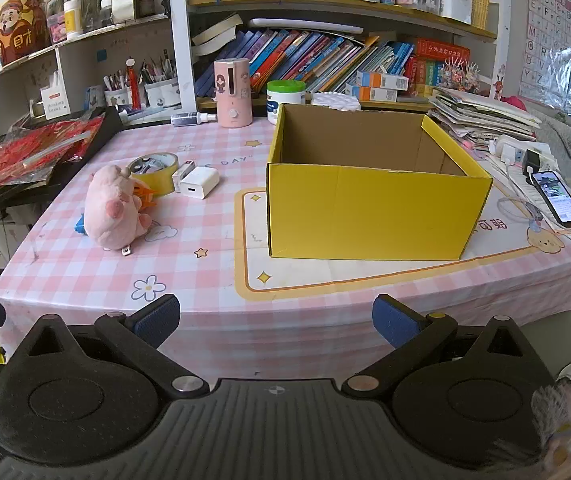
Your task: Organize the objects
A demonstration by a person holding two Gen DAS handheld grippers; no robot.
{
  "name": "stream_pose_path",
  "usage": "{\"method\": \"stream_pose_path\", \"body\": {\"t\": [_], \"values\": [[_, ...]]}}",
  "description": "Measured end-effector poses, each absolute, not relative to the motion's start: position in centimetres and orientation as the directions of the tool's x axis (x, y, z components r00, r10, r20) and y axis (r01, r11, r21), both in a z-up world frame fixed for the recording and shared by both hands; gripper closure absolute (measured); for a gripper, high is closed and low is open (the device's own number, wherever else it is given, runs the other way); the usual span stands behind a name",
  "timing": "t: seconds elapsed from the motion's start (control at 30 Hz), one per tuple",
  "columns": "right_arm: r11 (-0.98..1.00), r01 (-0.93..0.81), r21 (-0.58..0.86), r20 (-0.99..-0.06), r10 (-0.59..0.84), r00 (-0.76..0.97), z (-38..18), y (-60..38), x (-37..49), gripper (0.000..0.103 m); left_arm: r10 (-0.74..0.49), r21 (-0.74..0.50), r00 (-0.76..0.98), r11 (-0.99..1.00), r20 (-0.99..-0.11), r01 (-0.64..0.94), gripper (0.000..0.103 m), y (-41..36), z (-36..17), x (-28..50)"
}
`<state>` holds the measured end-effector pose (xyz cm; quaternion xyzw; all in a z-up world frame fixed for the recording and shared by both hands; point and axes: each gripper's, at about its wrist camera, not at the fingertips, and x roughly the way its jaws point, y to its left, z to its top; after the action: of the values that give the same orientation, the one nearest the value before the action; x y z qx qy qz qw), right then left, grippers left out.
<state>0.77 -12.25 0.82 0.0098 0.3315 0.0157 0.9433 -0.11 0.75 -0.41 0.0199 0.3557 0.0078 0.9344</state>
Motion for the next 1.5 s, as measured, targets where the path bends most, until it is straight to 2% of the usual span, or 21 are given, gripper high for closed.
{"method": "stream_pose_path", "body": {"t": [1.5], "values": [[1.000, -0.022, 0.021, -0.647, 0.030, 0.762, 0.20, -11.70, 1.64, 0.000, 0.028, 0.044, 0.729, 0.999, -0.683, 0.003, 0.000, 1.21, -1.24, 0.70]]}}
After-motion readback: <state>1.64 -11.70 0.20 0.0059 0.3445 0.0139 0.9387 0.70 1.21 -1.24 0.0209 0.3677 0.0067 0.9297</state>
